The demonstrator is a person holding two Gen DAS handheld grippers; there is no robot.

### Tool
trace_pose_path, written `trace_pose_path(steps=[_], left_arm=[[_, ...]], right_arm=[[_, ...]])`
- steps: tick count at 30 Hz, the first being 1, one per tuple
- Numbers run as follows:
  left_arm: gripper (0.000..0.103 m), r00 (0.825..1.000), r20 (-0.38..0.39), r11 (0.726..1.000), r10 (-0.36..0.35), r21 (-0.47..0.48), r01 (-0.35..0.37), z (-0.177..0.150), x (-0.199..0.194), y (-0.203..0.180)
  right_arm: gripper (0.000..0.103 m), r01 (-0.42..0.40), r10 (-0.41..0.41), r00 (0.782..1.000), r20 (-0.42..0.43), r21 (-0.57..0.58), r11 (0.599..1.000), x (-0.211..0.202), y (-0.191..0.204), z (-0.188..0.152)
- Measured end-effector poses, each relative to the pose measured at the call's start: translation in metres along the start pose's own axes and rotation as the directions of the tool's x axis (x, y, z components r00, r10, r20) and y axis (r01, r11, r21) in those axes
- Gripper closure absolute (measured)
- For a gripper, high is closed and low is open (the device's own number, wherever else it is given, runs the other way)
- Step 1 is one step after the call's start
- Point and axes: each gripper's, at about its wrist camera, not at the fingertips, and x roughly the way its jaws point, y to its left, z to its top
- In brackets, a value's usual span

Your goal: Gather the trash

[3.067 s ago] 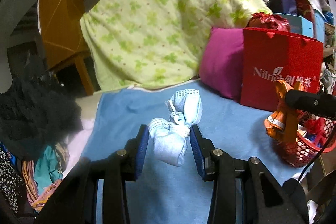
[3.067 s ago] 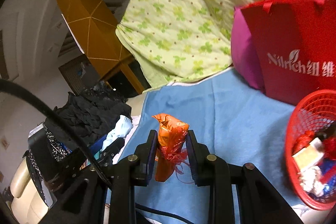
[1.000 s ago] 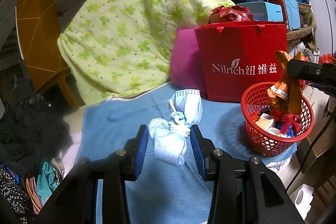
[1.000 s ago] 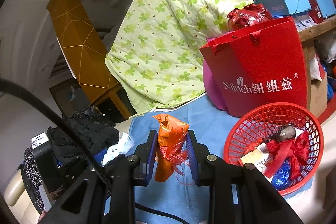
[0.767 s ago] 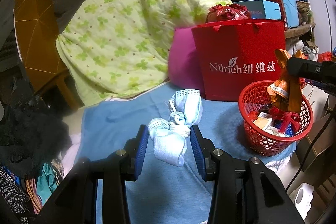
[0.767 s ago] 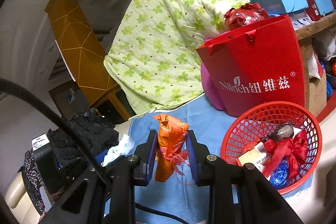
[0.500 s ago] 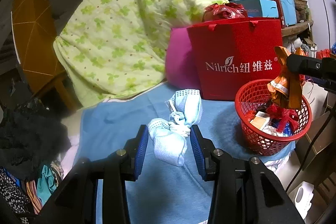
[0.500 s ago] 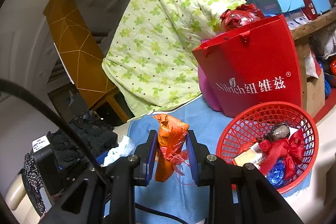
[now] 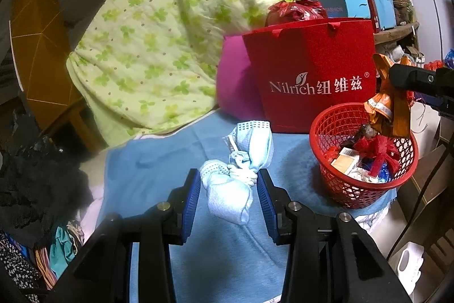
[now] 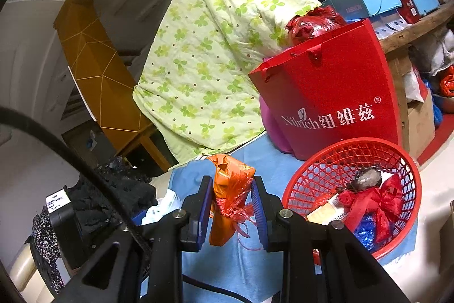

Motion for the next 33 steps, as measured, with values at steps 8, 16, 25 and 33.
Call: trace_pose_path(steps=[8, 16, 25, 33], left_arm=[[0.060, 1.000, 0.000, 1.000, -0.009, 0.011, 0.009, 0.002, 0.000, -0.005], [0.060, 1.000, -0.001, 1.000, -0.016, 0.025, 0.016, 0.003, 0.001, -0.009], [0.060, 1.000, 0.001, 0.999, -0.029, 0.037, 0.029, 0.004, 0.001, -0.014], [0.060, 0.999, 0.006, 0.998, -0.035, 0.046, 0.035, 0.006, -0.001, -0.018]], right_arm=[[0.074, 0.009, -0.009, 1.000, 0.018, 0.016, 1.000, -0.007, -0.008, 0.003], [0.074, 0.017, -0.018, 0.999, 0.030, 0.032, 0.999, -0.011, -0.017, 0.006], [0.074, 0.027, -0.028, 0.999, 0.039, 0.041, 0.999, -0.015, -0.023, 0.007], [0.074, 0.037, -0.039, 0.998, 0.050, 0.042, 0.998, -0.019, -0.025, 0.008]])
